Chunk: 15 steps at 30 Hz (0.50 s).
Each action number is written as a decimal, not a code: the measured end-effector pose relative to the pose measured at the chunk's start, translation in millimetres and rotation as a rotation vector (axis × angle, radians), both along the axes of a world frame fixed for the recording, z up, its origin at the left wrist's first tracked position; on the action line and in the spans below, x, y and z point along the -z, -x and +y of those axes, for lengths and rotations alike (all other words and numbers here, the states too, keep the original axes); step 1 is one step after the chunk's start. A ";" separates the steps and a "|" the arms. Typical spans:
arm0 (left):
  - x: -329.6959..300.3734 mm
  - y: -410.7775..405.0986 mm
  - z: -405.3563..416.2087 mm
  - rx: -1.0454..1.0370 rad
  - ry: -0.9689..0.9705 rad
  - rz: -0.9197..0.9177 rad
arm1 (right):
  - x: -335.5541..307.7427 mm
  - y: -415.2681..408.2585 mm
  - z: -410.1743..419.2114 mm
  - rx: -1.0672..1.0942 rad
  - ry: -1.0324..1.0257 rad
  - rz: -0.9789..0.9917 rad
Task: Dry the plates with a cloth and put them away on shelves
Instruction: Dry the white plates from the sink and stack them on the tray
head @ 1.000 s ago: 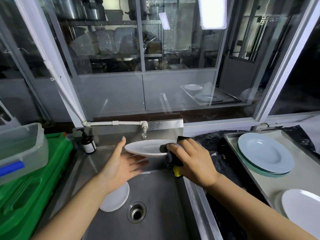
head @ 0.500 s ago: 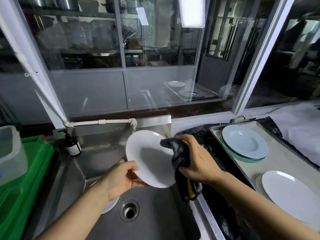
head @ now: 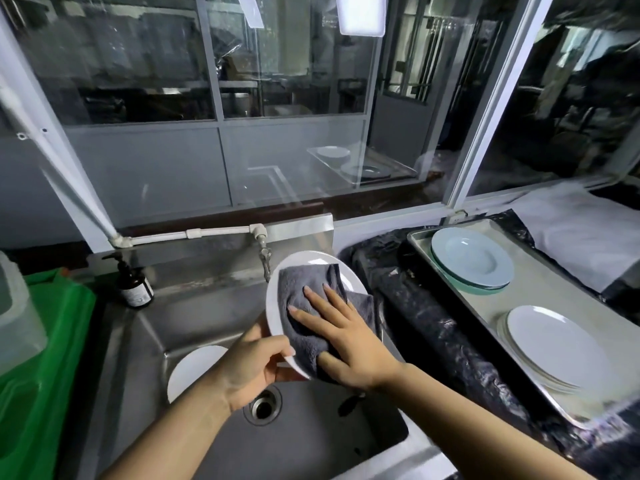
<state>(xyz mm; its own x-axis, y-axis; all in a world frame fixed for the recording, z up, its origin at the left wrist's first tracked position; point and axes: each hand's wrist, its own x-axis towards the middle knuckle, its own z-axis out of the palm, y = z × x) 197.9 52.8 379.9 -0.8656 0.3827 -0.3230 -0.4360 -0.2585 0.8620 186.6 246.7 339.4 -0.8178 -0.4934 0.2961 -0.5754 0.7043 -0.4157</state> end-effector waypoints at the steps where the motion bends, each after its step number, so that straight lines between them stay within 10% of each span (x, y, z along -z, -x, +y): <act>1: 0.2 -1.9 -2.2 0.013 0.006 0.002 | -3.9 0.3 -4.5 0.036 -0.014 0.001; 15: 40.8 -27.6 -34.2 0.233 -0.033 -0.077 | 36.4 -48.9 11.5 0.359 -0.002 -0.109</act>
